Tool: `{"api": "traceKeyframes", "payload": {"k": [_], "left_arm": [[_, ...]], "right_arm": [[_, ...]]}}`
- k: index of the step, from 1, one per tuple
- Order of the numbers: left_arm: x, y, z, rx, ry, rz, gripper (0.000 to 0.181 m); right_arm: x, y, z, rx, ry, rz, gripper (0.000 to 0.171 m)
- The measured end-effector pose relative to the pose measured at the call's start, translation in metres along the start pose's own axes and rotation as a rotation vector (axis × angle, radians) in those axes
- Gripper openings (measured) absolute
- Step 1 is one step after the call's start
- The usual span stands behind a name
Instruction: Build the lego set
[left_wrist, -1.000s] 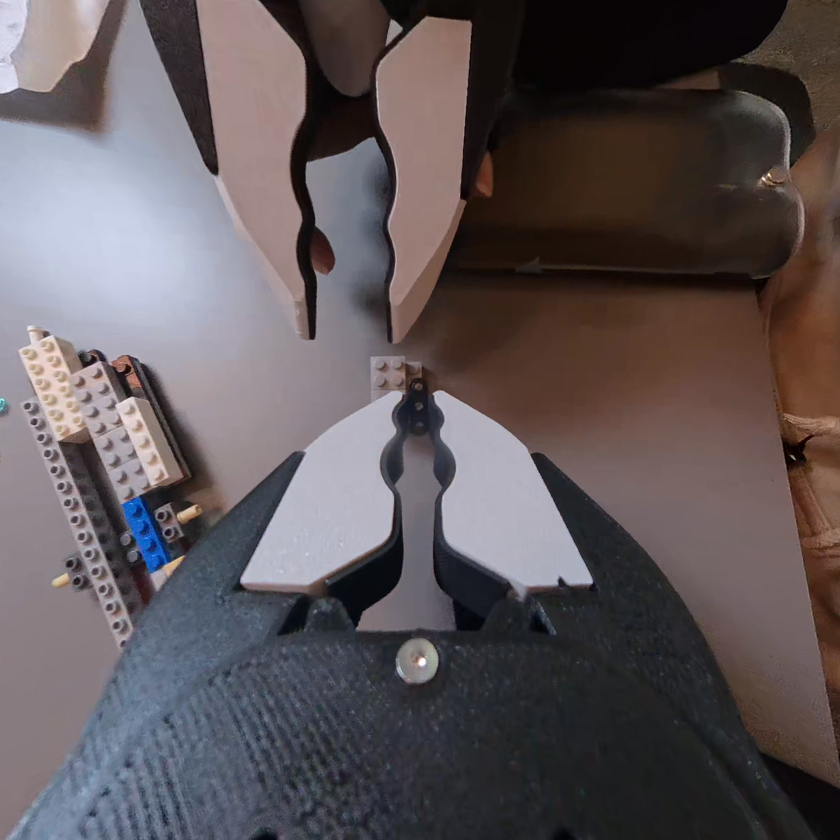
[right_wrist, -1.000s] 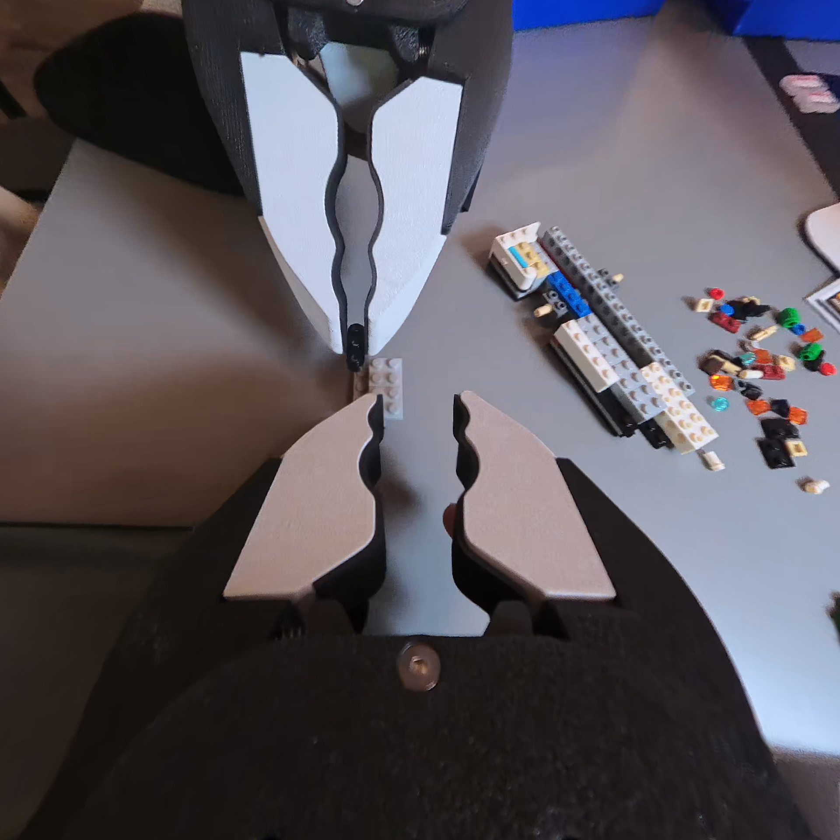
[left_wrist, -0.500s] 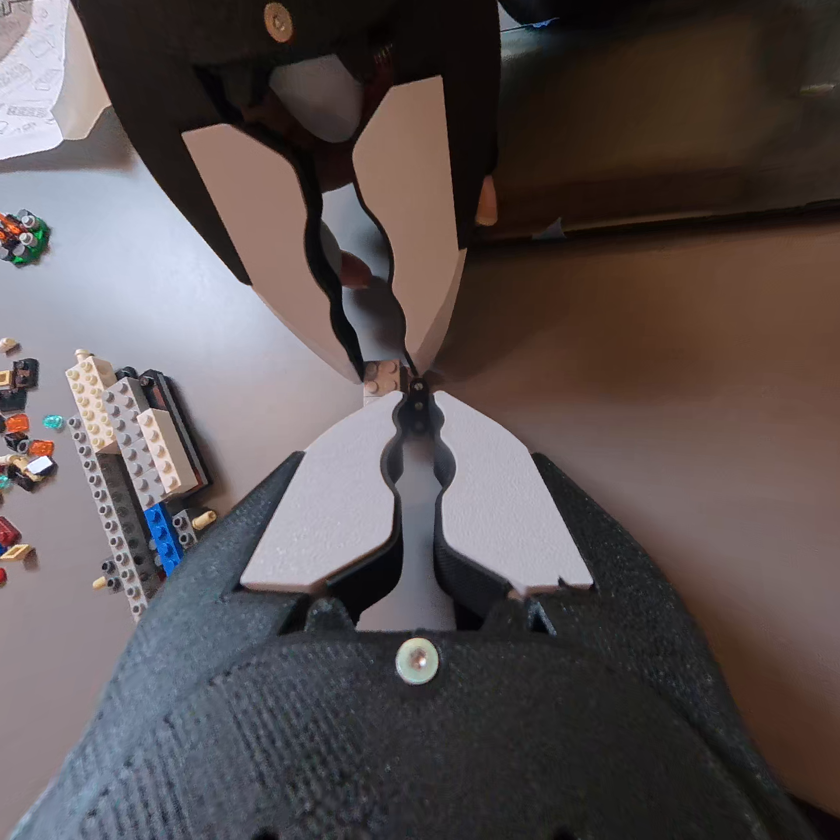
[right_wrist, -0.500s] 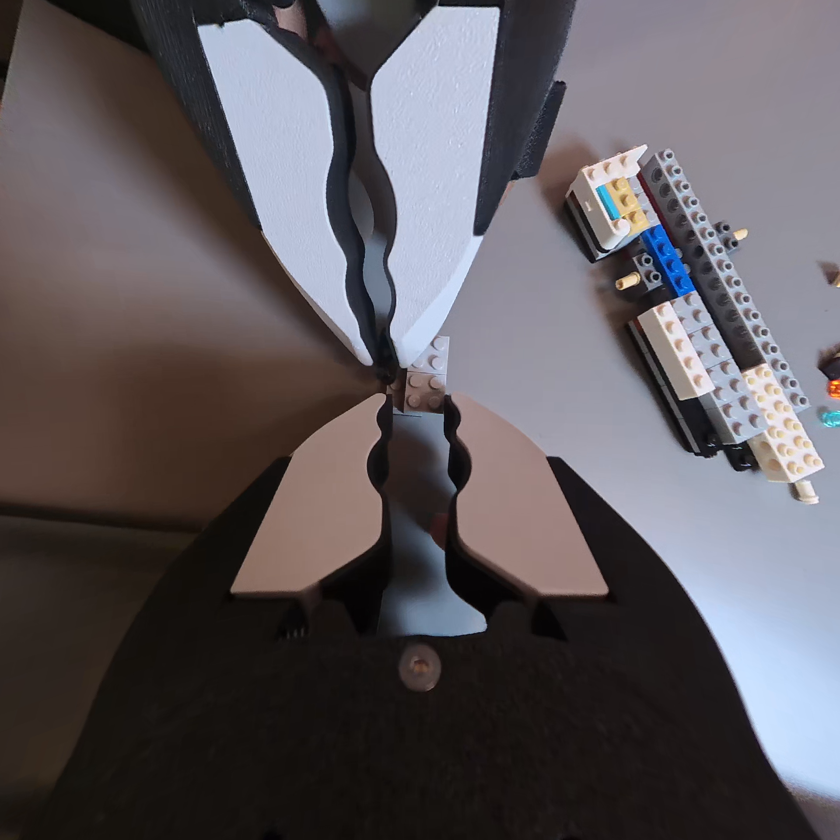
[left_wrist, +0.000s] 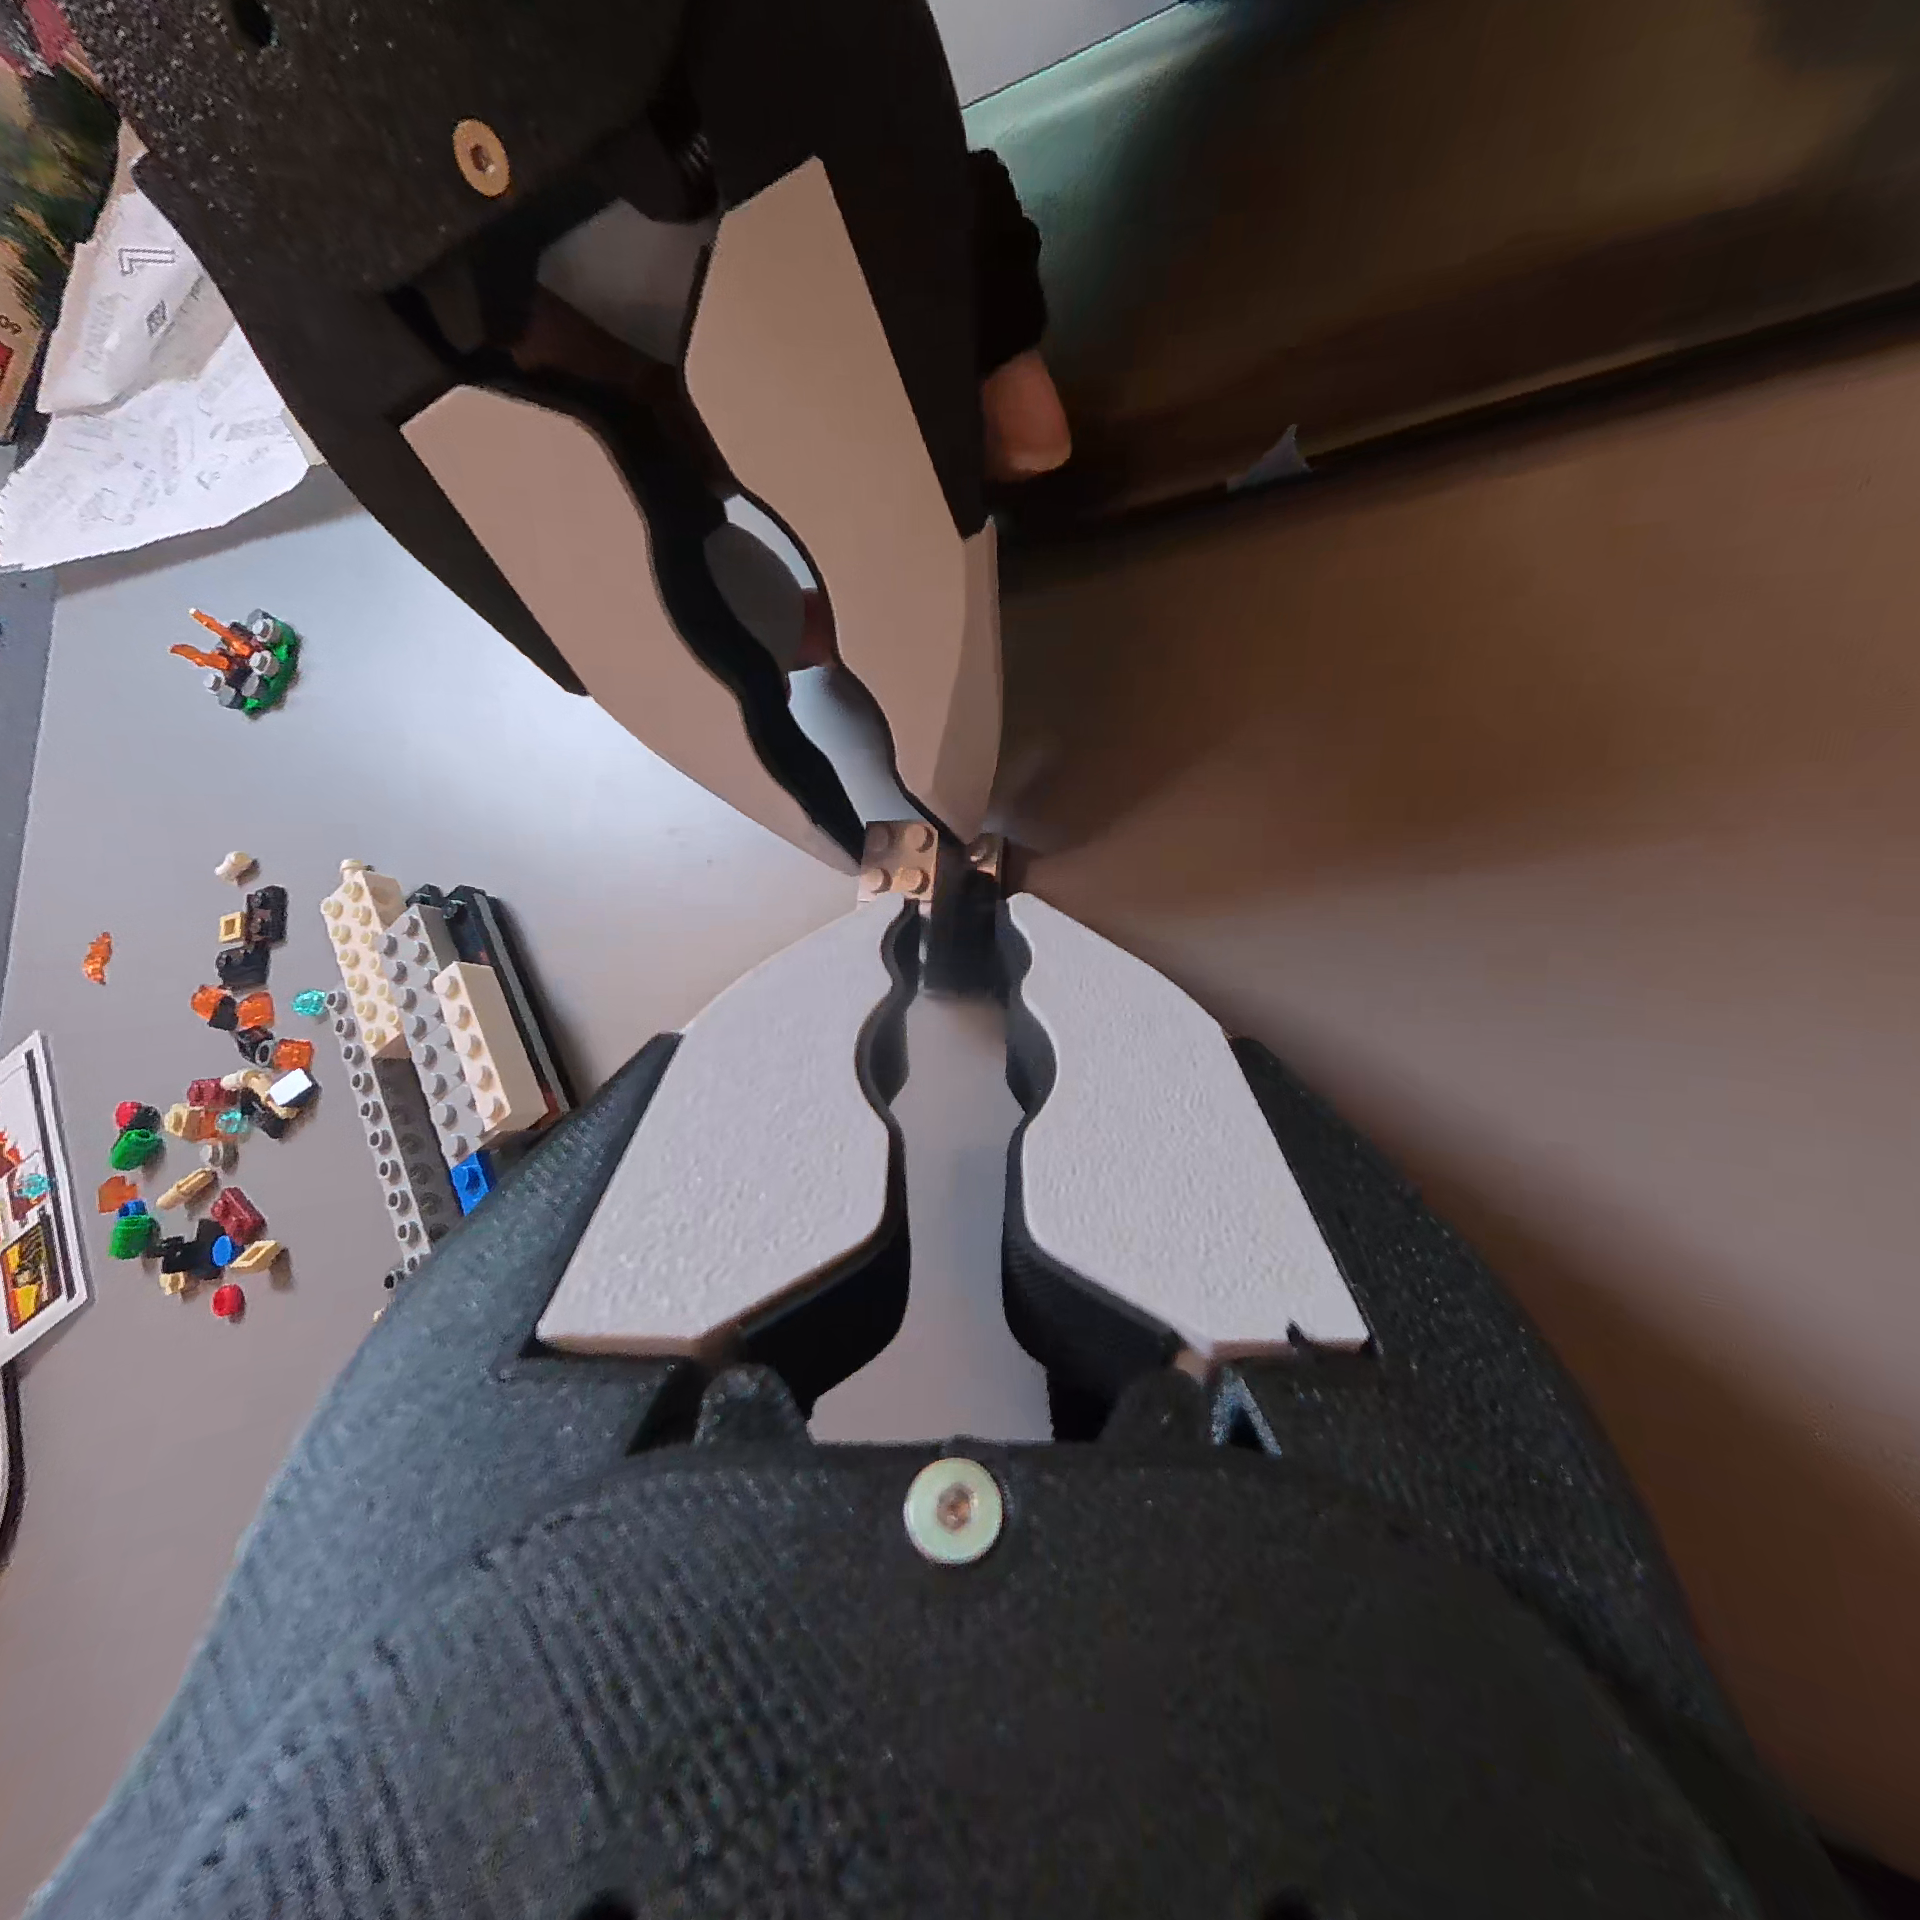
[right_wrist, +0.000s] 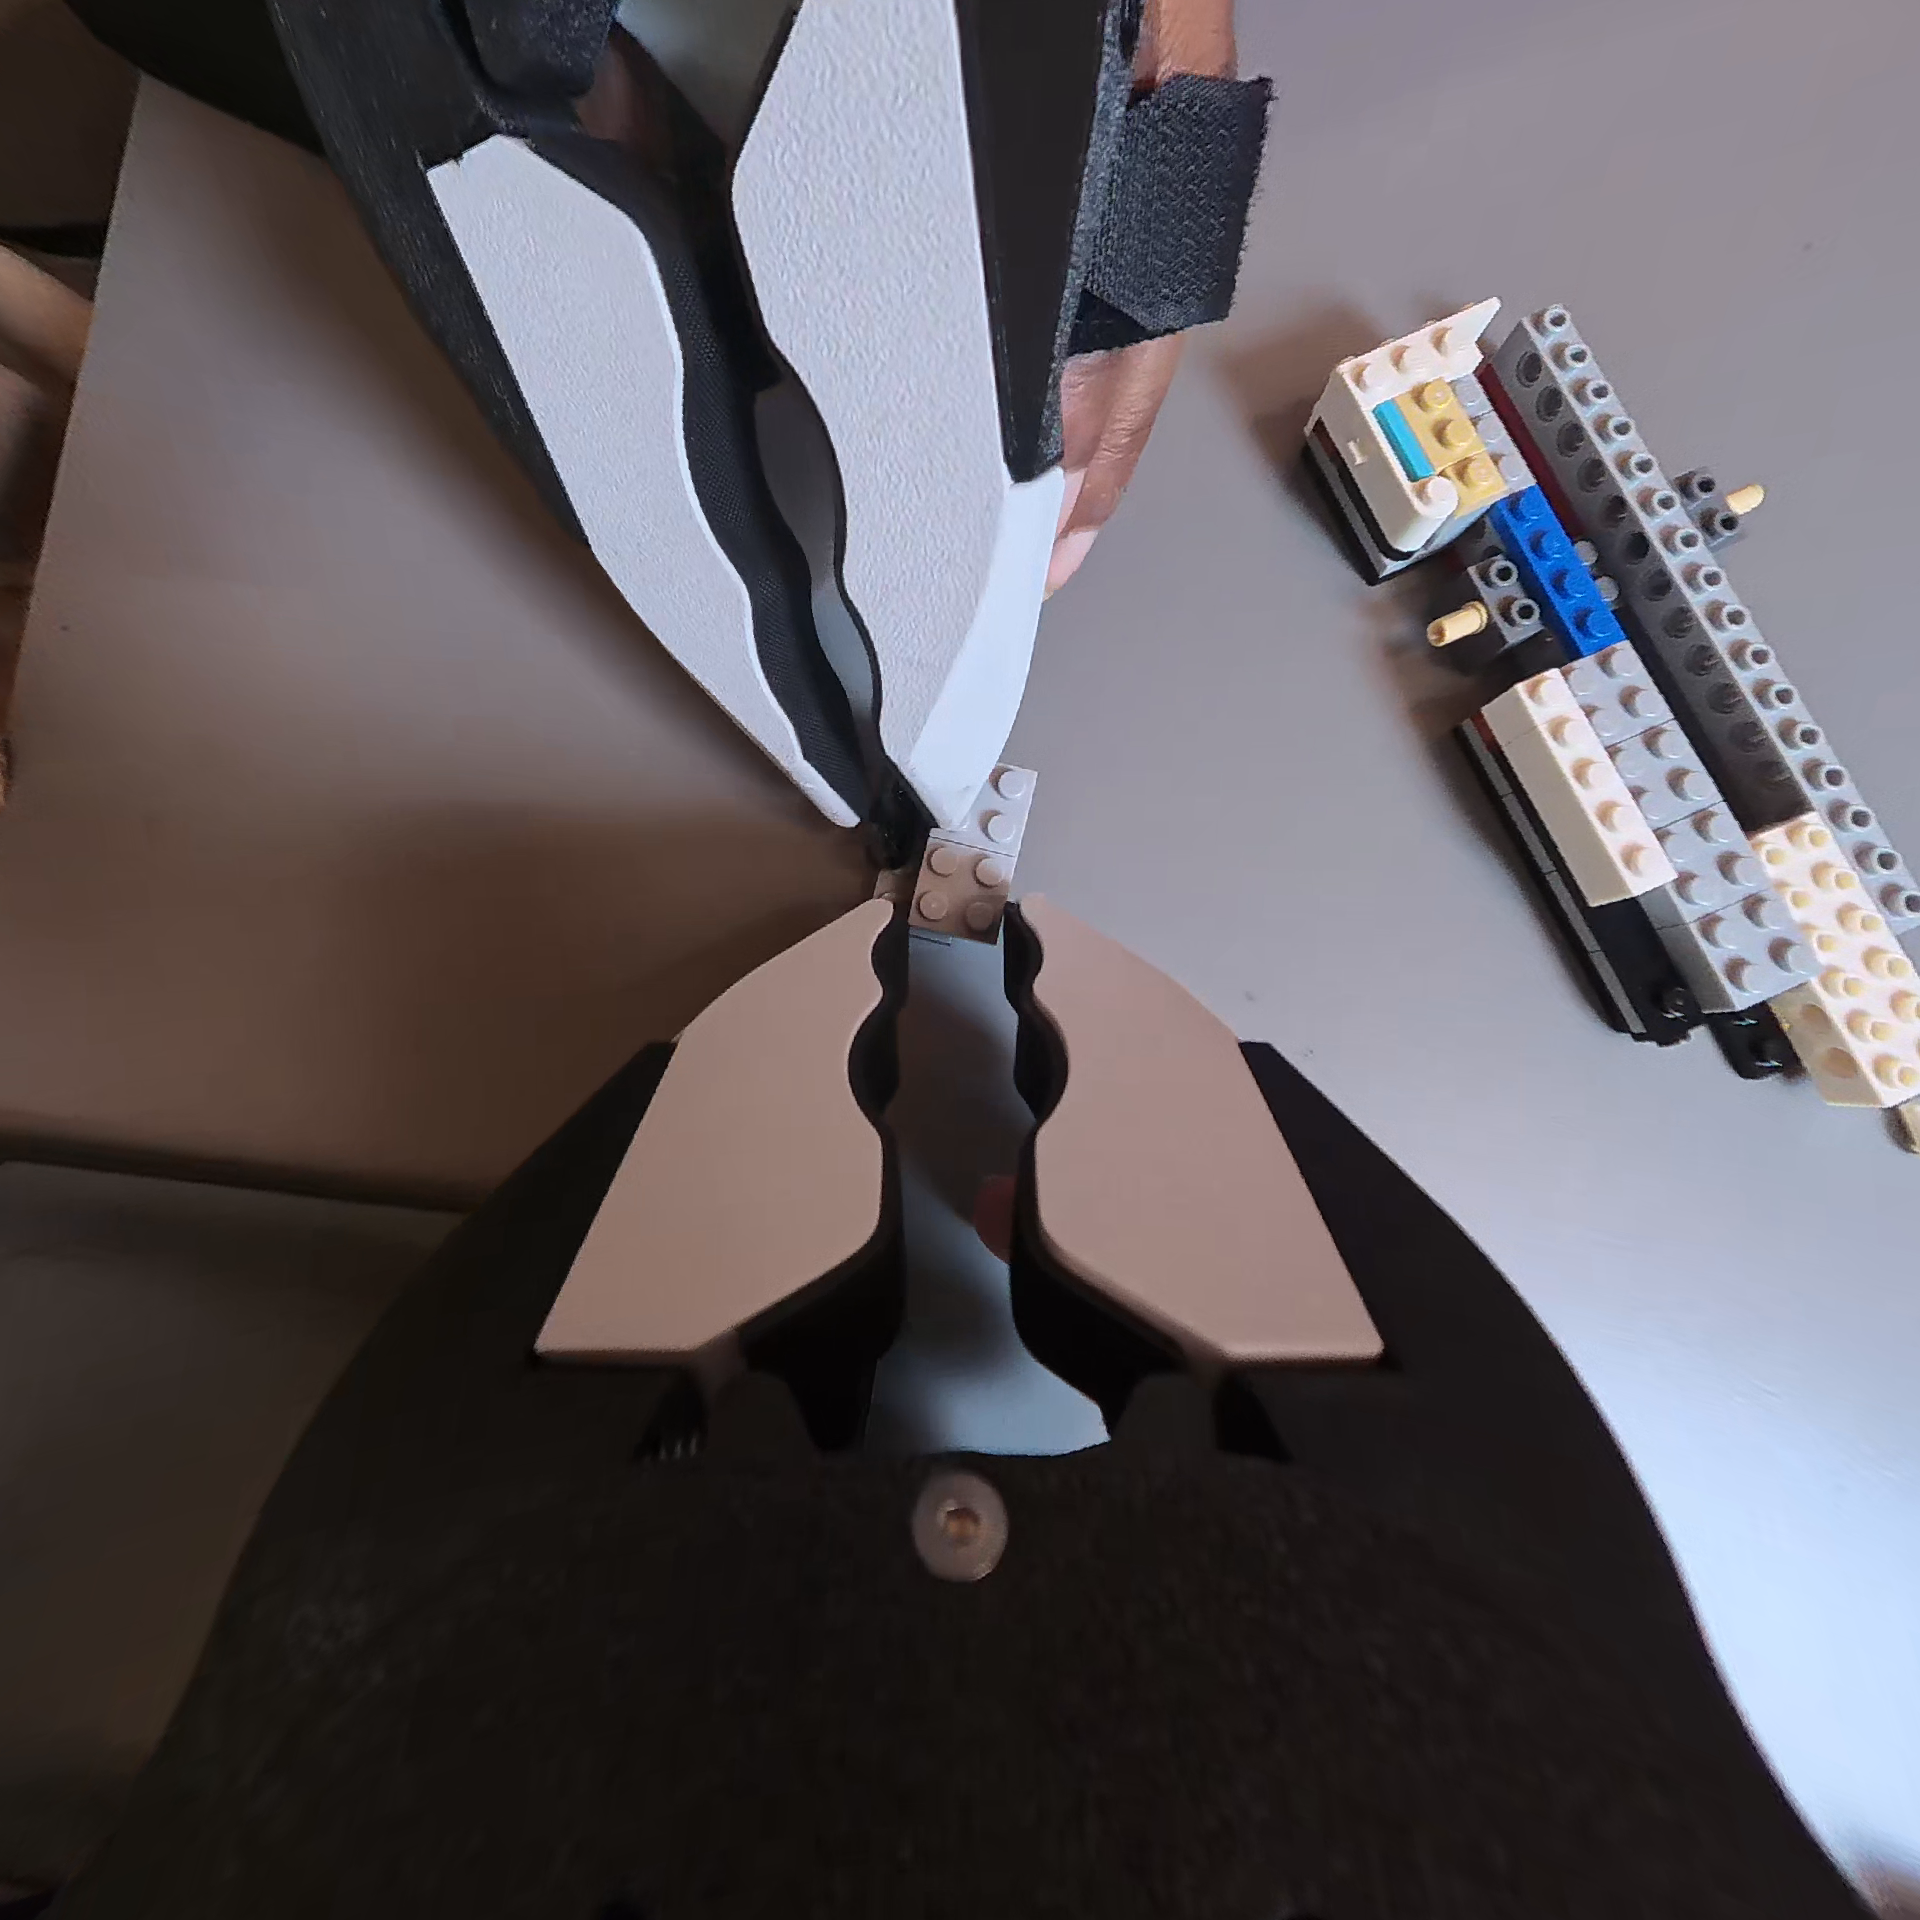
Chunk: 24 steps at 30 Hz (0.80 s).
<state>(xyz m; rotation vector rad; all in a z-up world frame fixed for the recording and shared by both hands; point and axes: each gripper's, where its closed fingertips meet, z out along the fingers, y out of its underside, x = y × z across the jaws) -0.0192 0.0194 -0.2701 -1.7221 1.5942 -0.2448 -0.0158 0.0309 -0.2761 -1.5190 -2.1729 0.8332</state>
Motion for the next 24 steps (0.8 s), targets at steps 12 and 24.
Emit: {"api": "traceKeyframes", "payload": {"k": [12,24], "left_arm": [[-0.002,0.004,-0.002,0.002,-0.032,0.026,0.016],[-0.014,0.001,-0.007,0.055,-0.082,-0.025,0.013]], "right_arm": [[0.001,0.000,0.000,0.009,-0.005,0.007,0.017],[0.001,0.000,0.000,0.014,-0.002,-0.004,0.017]]}}
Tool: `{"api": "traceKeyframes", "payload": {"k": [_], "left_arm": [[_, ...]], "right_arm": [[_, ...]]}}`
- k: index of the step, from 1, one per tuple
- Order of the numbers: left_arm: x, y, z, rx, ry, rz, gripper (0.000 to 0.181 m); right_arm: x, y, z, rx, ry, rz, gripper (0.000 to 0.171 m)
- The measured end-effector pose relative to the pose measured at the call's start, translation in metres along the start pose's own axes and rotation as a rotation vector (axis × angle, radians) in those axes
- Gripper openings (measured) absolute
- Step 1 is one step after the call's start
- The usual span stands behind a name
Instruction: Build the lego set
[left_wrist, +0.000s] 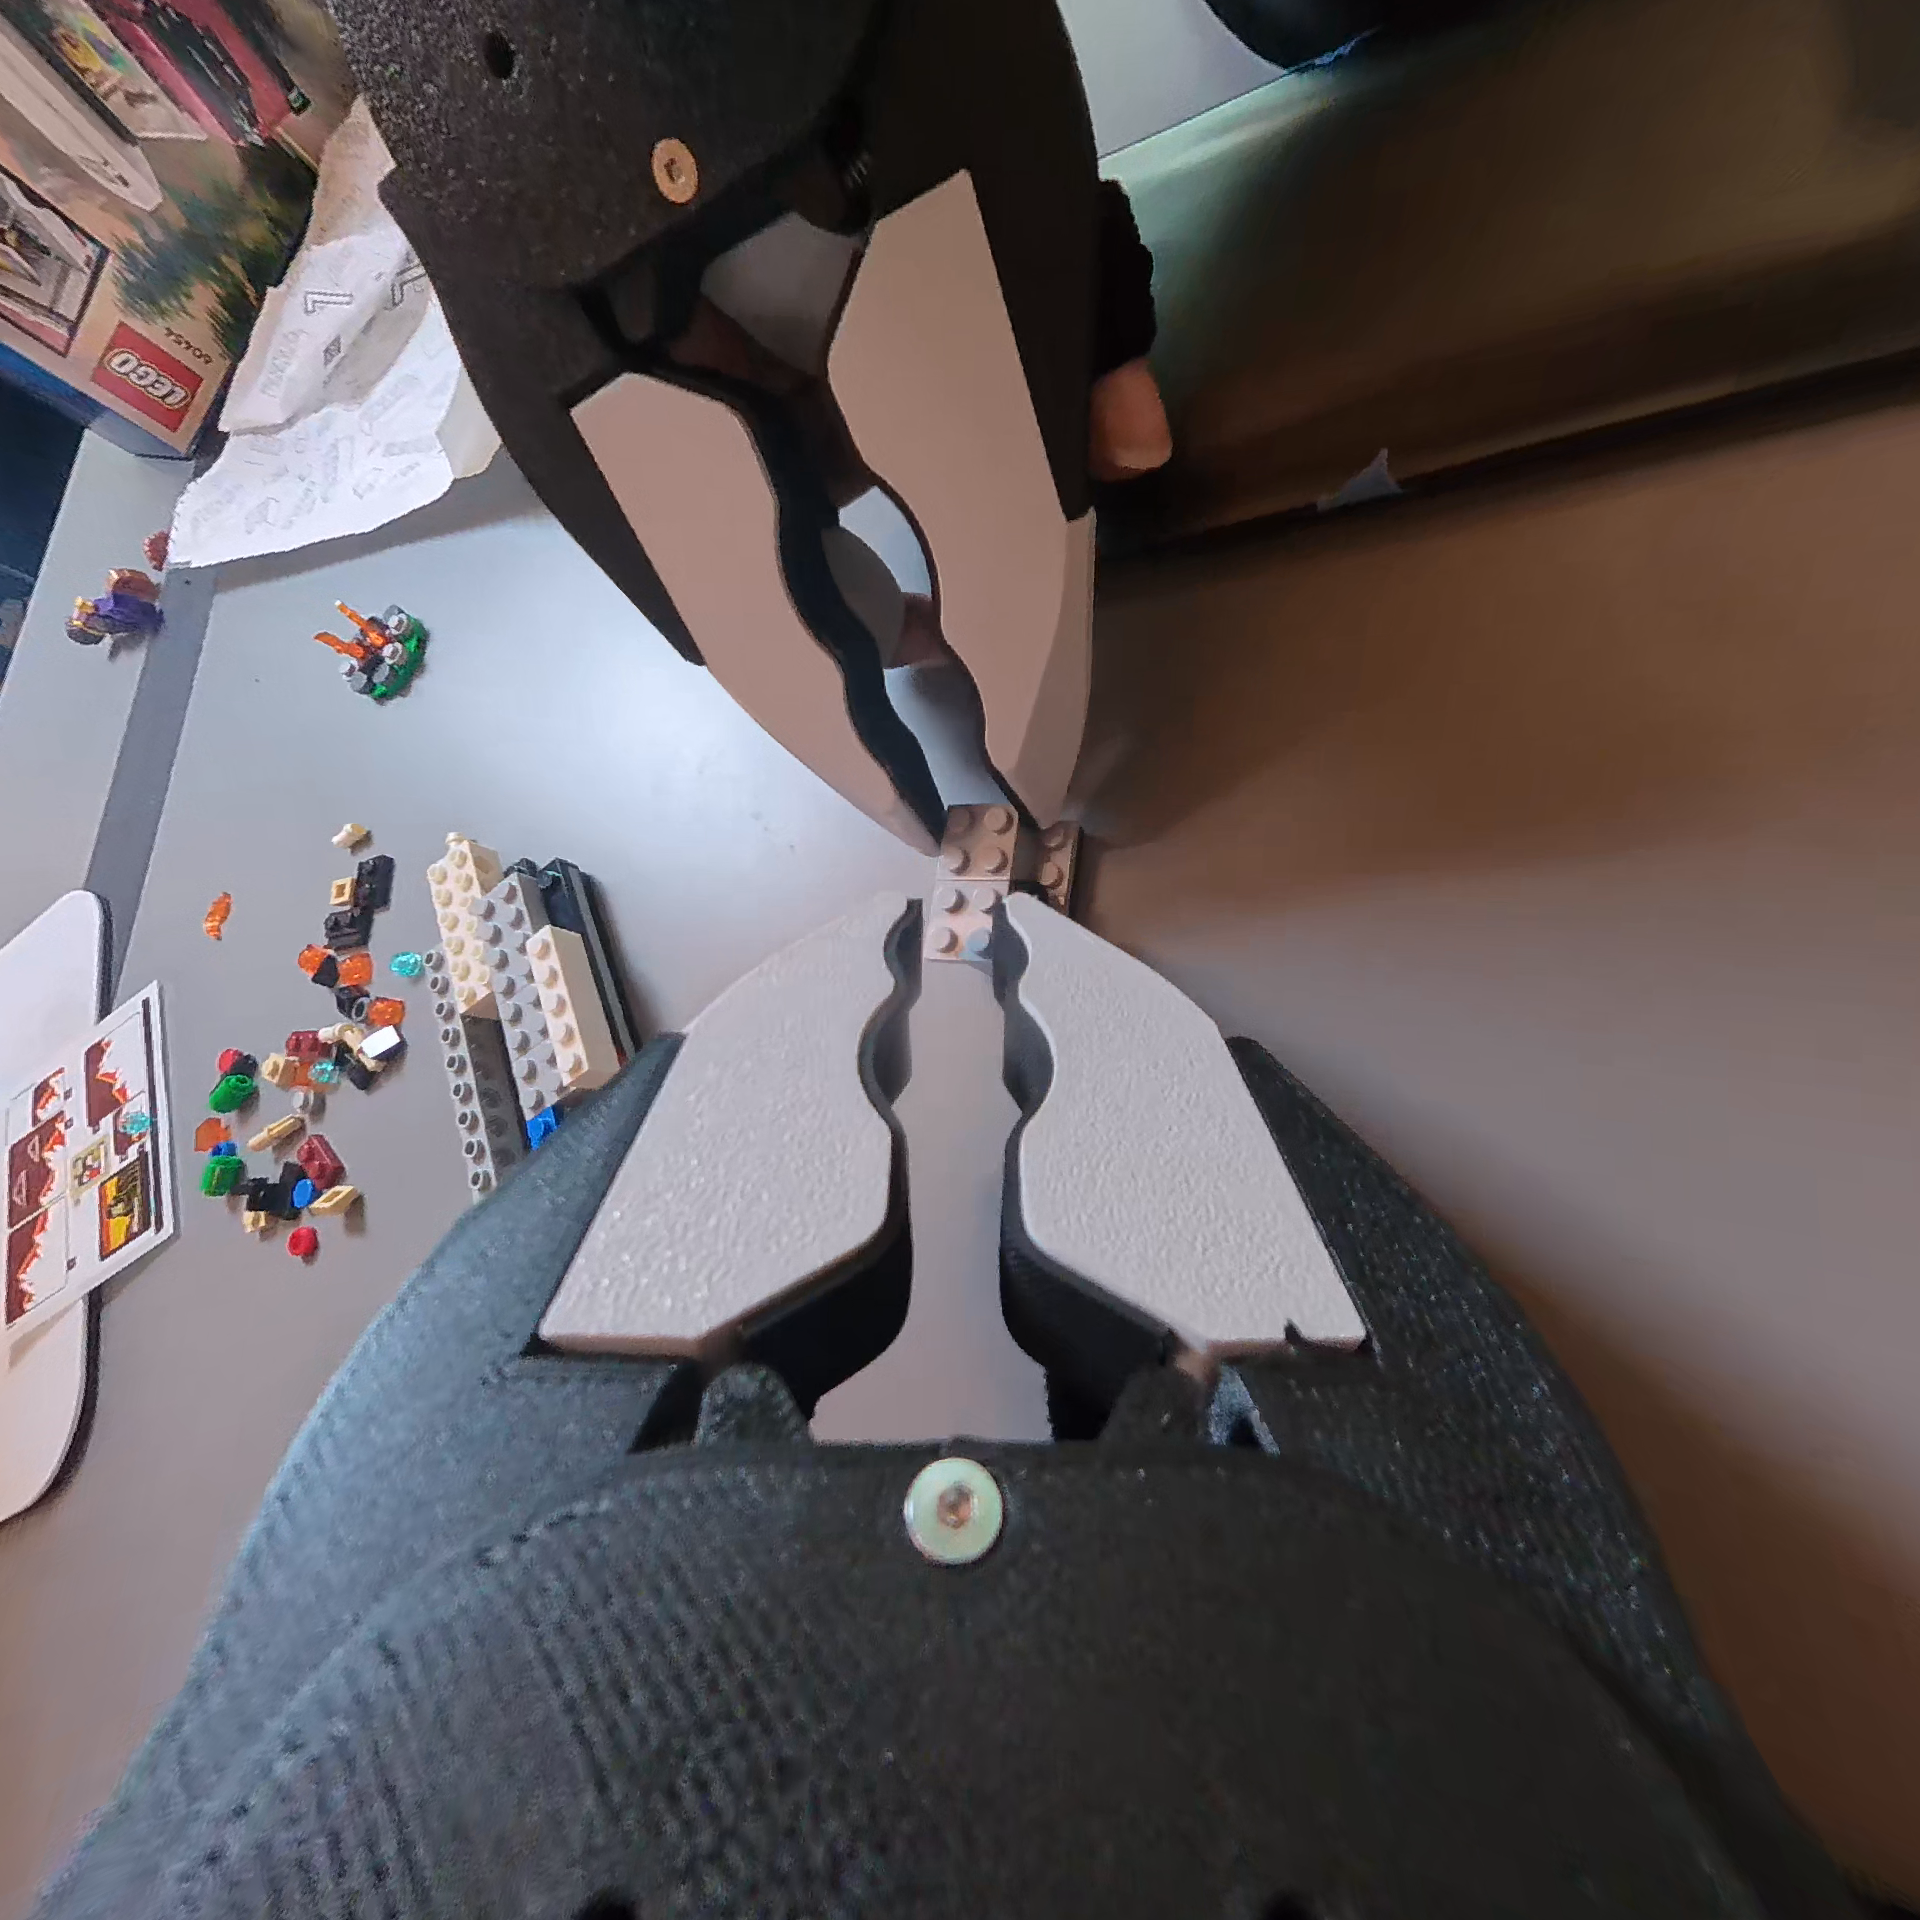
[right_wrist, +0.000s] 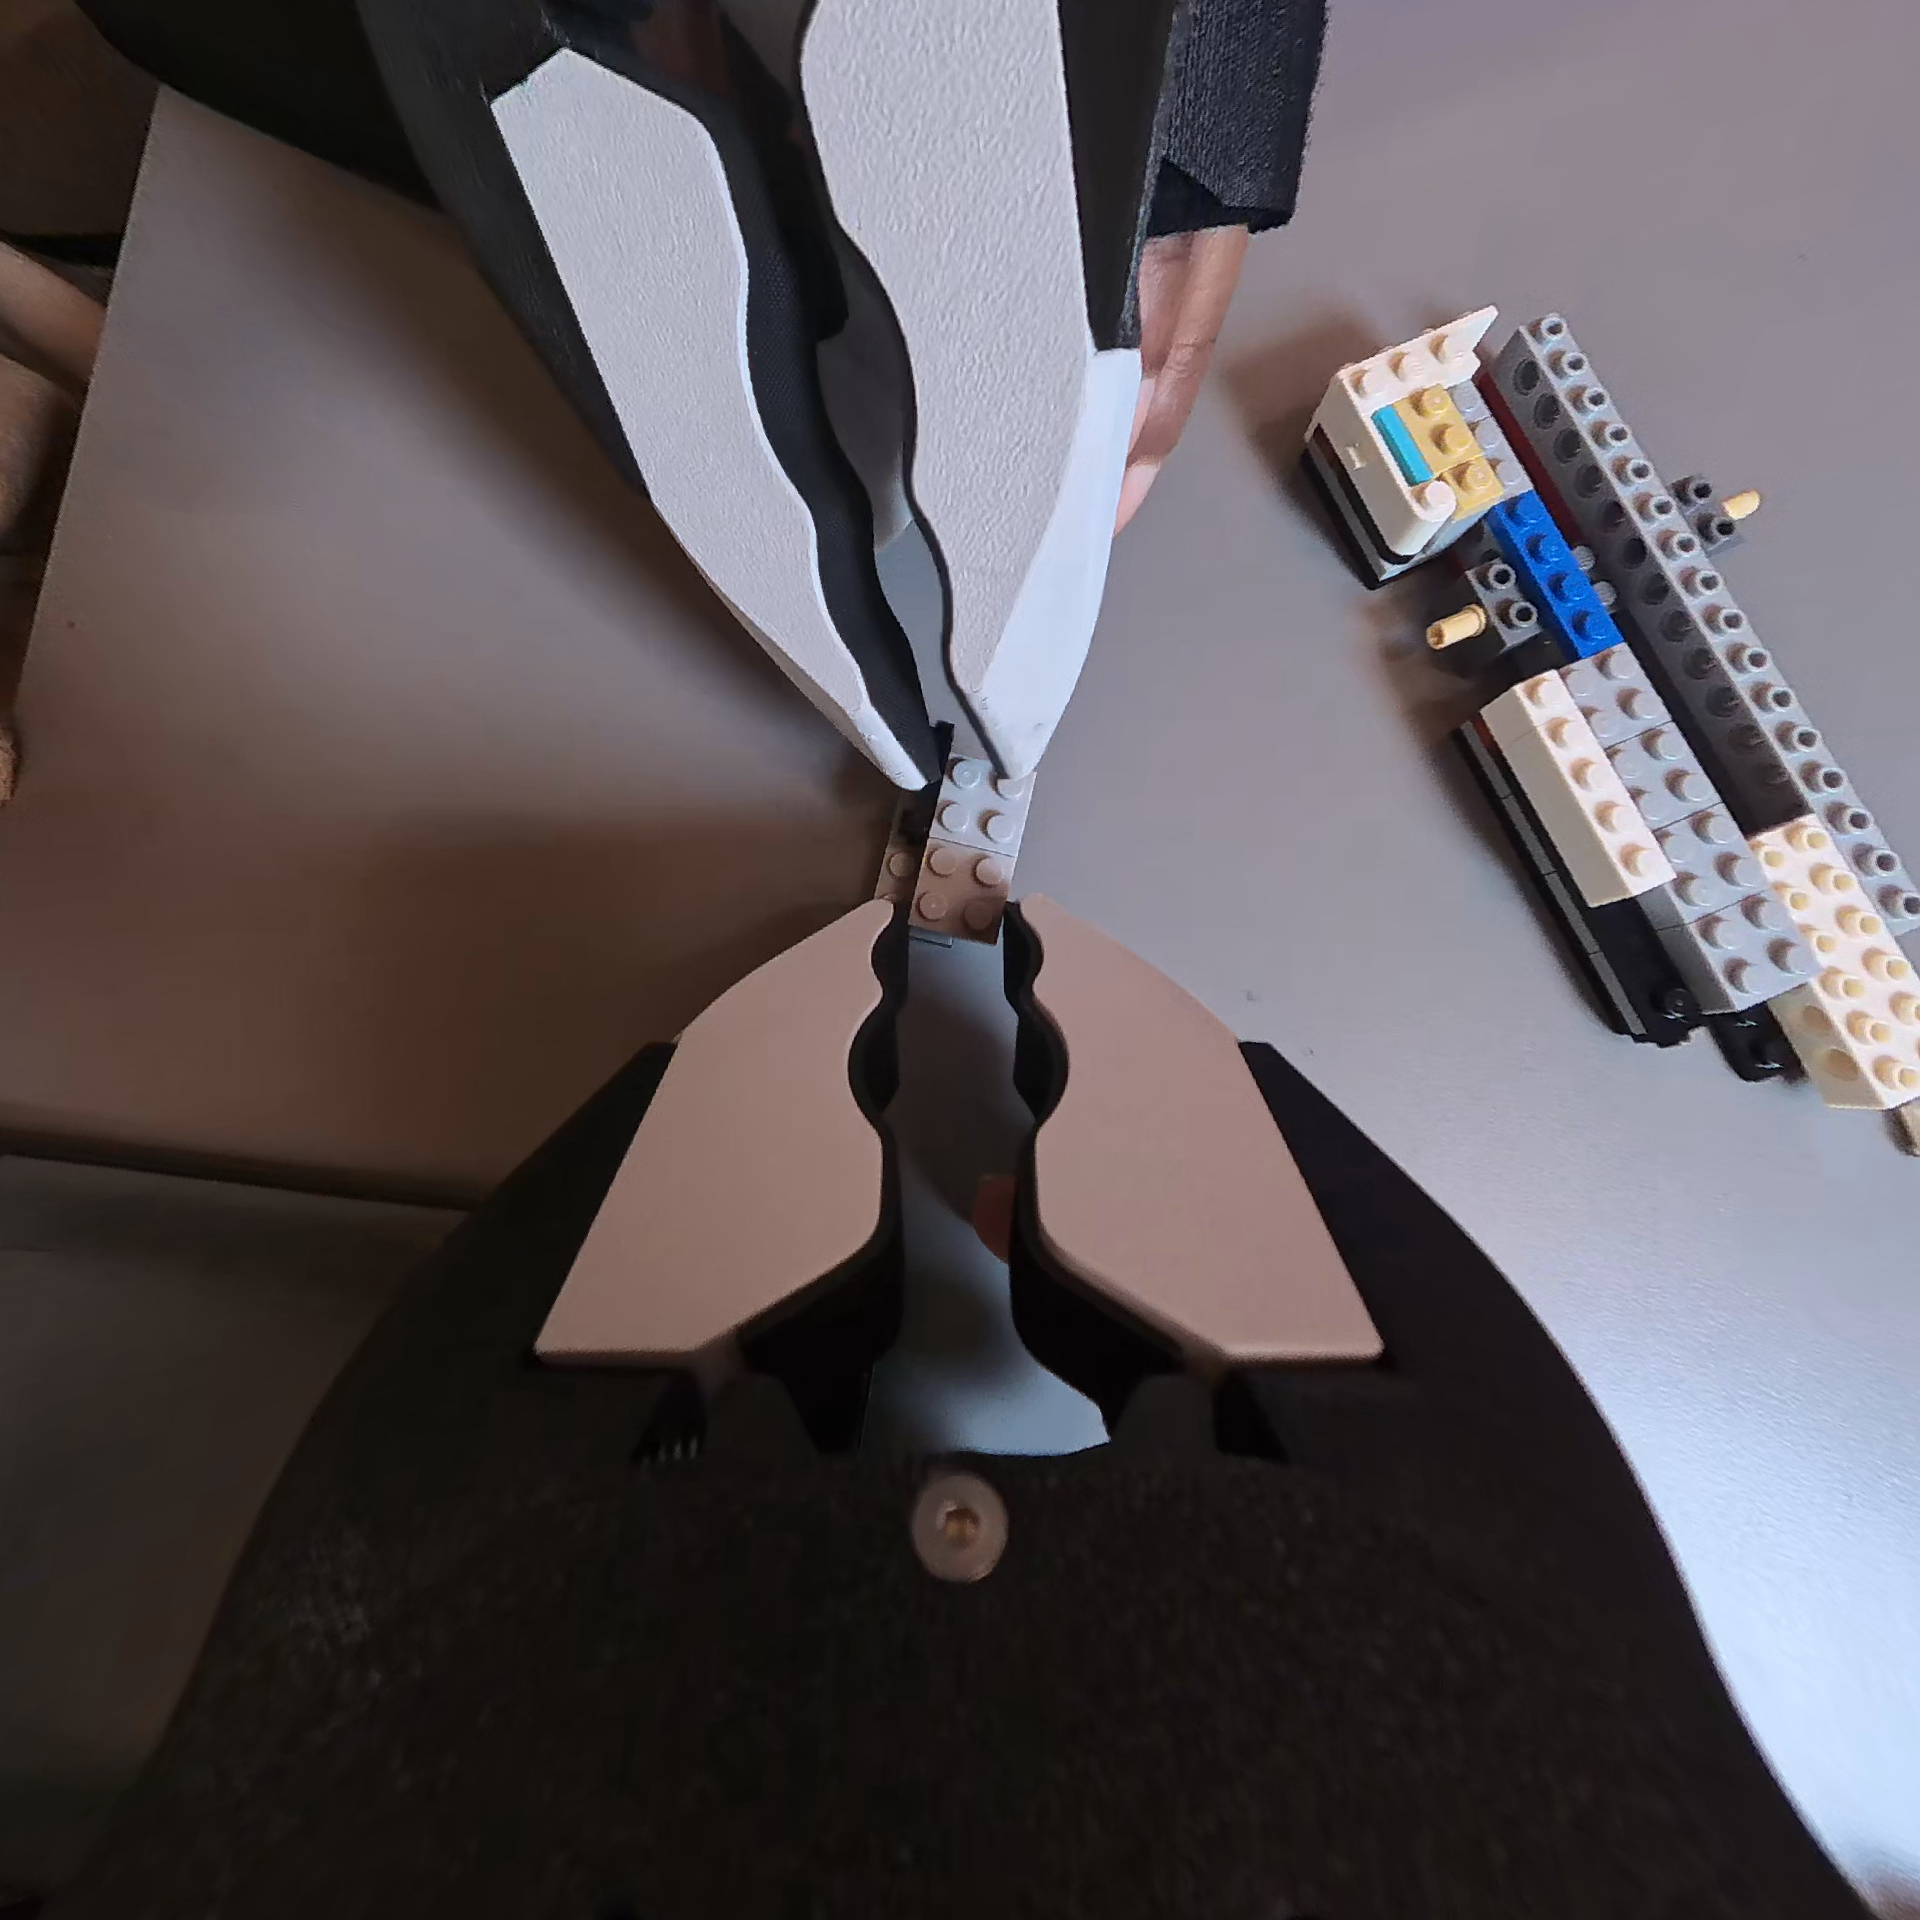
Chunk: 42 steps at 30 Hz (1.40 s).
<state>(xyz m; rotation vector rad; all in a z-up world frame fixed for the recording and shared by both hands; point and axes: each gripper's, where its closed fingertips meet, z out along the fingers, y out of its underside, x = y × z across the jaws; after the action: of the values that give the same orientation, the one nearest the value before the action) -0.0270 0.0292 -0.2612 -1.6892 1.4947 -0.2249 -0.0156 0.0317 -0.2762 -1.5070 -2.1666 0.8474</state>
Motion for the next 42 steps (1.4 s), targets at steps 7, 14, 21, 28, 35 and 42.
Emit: {"api": "traceKeyframes", "payload": {"k": [7,14,21,28,35,42], "left_arm": [[0.001,0.006,-0.013,-0.003,0.058,-0.047,0.020],[0.005,-0.001,-0.019,0.053,-0.004,0.132,0.018],[0.002,0.003,-0.010,0.025,-0.096,0.272,0.018],[0.005,0.000,-0.007,0.031,-0.117,0.332,0.017],[0.005,-0.002,-0.006,0.026,-0.137,0.366,0.014],[0.005,-0.005,-0.008,0.040,-0.147,0.371,0.008]], "right_arm": [[0.000,0.000,-0.001,0.011,-0.005,0.007,0.017],[0.001,-0.002,-0.006,0.081,-0.066,0.078,0.017],[0.001,-0.003,-0.010,0.135,-0.128,0.146,0.017],[-0.001,-0.004,-0.014,0.185,-0.194,0.197,0.017],[-0.003,-0.006,-0.016,0.209,-0.229,0.215,0.017],[-0.006,-0.007,-0.015,0.211,-0.243,0.215,0.017]]}}
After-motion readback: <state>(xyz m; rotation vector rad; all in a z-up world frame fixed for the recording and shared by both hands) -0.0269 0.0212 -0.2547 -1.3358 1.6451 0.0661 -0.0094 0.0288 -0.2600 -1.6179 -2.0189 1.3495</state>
